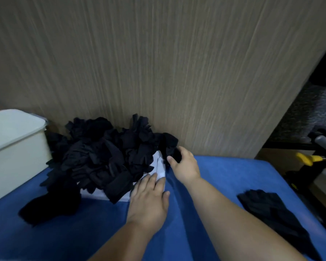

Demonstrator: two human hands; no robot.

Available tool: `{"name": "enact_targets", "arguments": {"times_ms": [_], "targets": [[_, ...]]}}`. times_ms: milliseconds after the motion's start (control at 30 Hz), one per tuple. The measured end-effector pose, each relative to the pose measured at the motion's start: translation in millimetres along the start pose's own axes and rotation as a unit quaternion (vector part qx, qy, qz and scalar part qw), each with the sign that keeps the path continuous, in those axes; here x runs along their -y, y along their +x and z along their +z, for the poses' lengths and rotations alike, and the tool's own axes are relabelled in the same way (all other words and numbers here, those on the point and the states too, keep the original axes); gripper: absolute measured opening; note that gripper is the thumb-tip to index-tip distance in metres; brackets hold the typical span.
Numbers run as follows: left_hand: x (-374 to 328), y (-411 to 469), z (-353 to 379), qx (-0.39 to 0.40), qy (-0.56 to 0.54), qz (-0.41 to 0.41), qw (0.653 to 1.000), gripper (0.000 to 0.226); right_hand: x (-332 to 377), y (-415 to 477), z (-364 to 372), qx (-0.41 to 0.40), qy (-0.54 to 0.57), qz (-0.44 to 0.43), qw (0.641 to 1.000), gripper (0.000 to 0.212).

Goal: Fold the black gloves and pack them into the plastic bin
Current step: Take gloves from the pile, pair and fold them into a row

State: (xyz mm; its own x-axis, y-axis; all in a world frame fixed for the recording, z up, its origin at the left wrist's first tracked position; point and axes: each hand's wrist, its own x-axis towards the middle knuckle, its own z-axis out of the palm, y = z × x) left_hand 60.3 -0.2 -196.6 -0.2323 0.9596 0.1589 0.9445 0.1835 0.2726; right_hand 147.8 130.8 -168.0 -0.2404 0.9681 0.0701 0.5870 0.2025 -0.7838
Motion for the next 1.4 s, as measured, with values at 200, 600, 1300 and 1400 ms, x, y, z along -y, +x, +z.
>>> {"name": "enact_targets", "arguments": {"times_ms": [200,600,1300,1400], "targets": [[3.1,0.1,3.9,-0.005,-0.012,0.003,1.000,0.084,-6.3,16.1,14.1,-0.007,-0.139,0.011,0.990,0.031],[0.1,-6.2,-3.8,-0.010,-0.084,-0.004,0.996,0.065,-38.0,-62.8,-50.6,0.041,0.041,0.050,0.997,0.019],[-63.4,-33.4,-40.1,0.220,-0.564,-0.206,0.769,0.022,-44.8,-167.6,-105.9,0.145,0.366,0.005,0.919,0.033],[-64.2,-36.6,-46.2,0.243,-0.606,-0.216,0.726,0.014,-45.4,-169.2,-106.7,0.140,0.384,0.017,0.912,0.027]]}}
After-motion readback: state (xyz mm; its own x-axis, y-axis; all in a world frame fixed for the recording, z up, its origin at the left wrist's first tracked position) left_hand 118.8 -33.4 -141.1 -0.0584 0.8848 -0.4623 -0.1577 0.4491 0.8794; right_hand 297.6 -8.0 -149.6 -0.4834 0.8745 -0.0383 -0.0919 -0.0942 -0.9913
